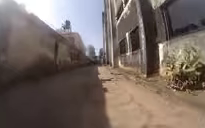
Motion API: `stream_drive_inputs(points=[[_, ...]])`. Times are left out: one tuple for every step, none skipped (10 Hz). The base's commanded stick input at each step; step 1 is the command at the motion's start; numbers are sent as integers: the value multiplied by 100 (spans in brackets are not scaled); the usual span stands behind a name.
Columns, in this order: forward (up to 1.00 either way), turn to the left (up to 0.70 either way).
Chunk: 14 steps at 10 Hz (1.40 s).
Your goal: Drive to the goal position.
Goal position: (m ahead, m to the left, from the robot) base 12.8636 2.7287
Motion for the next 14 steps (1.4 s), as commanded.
stream_drive_inputs(points=[[100,0],[100,0],[100,0],[100,0],[100,0],[100,0],[100,0],[100,0],[100,0],[100,0],[100,0],[100,0],[100,0],[100,0]])
